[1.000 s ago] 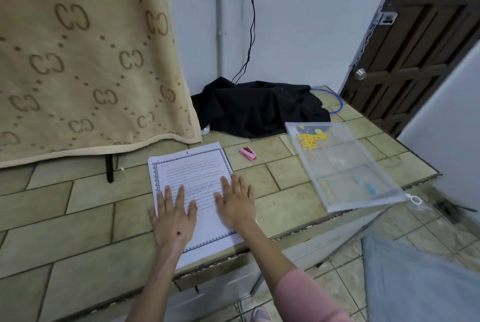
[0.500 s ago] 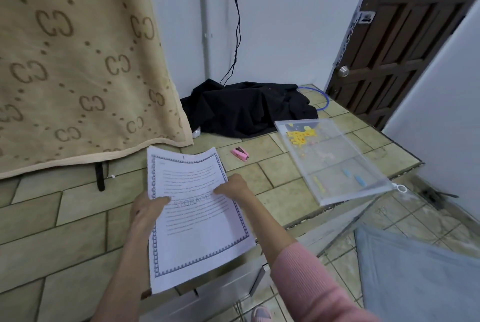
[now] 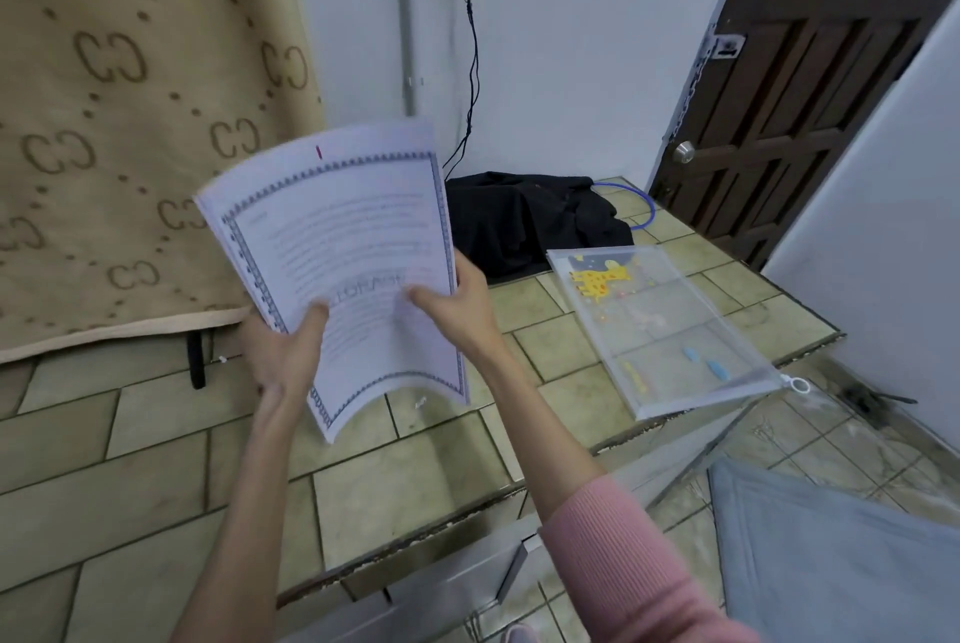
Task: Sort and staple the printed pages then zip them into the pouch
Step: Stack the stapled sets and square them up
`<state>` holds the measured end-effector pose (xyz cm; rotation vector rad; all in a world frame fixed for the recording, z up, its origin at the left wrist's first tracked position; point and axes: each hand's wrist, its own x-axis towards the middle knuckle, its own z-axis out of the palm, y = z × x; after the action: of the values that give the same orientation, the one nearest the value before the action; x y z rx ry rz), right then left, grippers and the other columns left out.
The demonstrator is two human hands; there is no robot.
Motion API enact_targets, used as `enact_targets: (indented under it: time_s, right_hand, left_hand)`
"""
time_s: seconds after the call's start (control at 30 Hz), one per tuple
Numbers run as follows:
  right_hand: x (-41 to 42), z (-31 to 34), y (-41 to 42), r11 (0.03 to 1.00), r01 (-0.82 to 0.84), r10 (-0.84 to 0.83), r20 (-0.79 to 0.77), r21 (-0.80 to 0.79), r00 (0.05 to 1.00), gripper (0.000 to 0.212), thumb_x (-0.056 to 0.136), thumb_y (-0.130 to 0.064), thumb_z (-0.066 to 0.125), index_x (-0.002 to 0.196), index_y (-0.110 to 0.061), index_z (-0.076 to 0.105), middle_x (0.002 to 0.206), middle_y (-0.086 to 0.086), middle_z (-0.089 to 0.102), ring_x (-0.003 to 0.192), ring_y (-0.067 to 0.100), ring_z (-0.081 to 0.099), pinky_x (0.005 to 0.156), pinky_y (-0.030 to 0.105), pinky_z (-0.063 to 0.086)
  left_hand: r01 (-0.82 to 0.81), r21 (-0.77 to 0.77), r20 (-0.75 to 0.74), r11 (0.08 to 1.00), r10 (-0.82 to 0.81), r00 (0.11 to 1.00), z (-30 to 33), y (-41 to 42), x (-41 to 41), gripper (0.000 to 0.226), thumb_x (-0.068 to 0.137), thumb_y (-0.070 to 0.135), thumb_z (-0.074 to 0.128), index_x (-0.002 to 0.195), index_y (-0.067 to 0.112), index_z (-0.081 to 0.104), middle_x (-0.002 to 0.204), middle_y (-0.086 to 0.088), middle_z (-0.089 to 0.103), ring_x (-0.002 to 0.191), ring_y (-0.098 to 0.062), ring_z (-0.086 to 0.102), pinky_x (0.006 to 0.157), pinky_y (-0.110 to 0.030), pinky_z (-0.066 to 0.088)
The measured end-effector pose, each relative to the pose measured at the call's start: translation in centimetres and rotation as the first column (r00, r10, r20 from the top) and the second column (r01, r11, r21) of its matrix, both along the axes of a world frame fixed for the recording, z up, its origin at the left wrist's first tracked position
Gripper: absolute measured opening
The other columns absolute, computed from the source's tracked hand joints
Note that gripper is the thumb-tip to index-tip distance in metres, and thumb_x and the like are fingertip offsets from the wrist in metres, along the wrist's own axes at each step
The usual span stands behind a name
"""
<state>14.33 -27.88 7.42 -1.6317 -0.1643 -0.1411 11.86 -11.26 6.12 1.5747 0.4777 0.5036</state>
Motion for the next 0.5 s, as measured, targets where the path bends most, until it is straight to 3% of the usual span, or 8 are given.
enact_targets:
  time_s: [0.13,0.23,0.3,0.43,0.5]
  right_hand:
    - [-1.2,-5.5,-1.0,0.995,0.036,-0.053,-0.186,-0.094,0.981,0.034,0.080,-0.001,0.066,0.112,-0.010,0.064,0.106,-0.003,0.068,0.085,-0.006,0.062,0.077,0.015,0.054]
    - [-0.7,-5.5,-1.0,0.996,0.067,-0.075,-0.151,-0.056,0.986,0.028,0.080,0.001,0.066,0.105,-0.010,0.065,0.097,-0.005,0.069,0.079,-0.010,0.062,0.070,0.007,0.050]
    - [-0.4,-5.4,-0.7,0.998,0.065,-0.066,-0.126,-0.012,0.990,0.026,0.080,0.004,0.064,0.098,-0.014,0.066,0.090,-0.010,0.068,0.076,-0.012,0.064,0.071,0.008,0.051]
    - [-0.8,-7.2,-0.6,0.999,0.049,-0.049,-0.113,0.003,0.992,0.024,0.084,-0.006,0.067,0.107,-0.010,0.067,0.104,-0.001,0.071,0.093,0.001,0.067,0.084,0.022,0.055]
    - [-0.8,-7.0,-0.8,0.999,0.050,-0.048,-0.101,0.019,0.994,0.027,0.085,-0.017,0.069,0.111,-0.011,0.067,0.107,-0.002,0.070,0.094,-0.002,0.066,0.079,0.014,0.052]
  left_hand:
    - [0.081,0.025,-0.112,0.996,-0.078,0.991,-4.1,-0.6,-1.8,0.028,0.083,0.014,0.068,0.106,-0.001,0.064,0.106,-0.012,0.065,0.098,-0.022,0.062,0.081,-0.029,0.045]
    - [0.062,0.020,-0.087,0.998,-0.060,0.994,-4.1,-1.4,-1.9,0.025,0.085,0.011,0.066,0.106,-0.003,0.064,0.103,-0.010,0.064,0.091,-0.017,0.058,0.079,-0.027,0.043]
    - [0.049,0.024,-0.059,0.999,-0.047,0.997,-3.9,-1.7,-2.0,0.024,0.086,0.009,0.064,0.106,-0.004,0.063,0.102,-0.008,0.063,0.092,-0.016,0.057,0.079,-0.026,0.043]
    - [0.095,0.061,-0.098,0.994,-0.089,0.991,-5.3,-1.7,-2.8,0.026,0.088,0.010,0.062,0.110,-0.003,0.063,0.110,-0.015,0.065,0.098,-0.018,0.058,0.080,-0.027,0.043]
    - [0.123,0.076,-0.152,0.990,-0.110,0.982,-5.6,-0.9,-2.5,0.025,0.088,0.010,0.062,0.110,-0.001,0.064,0.113,-0.016,0.065,0.102,-0.023,0.060,0.081,-0.027,0.042]
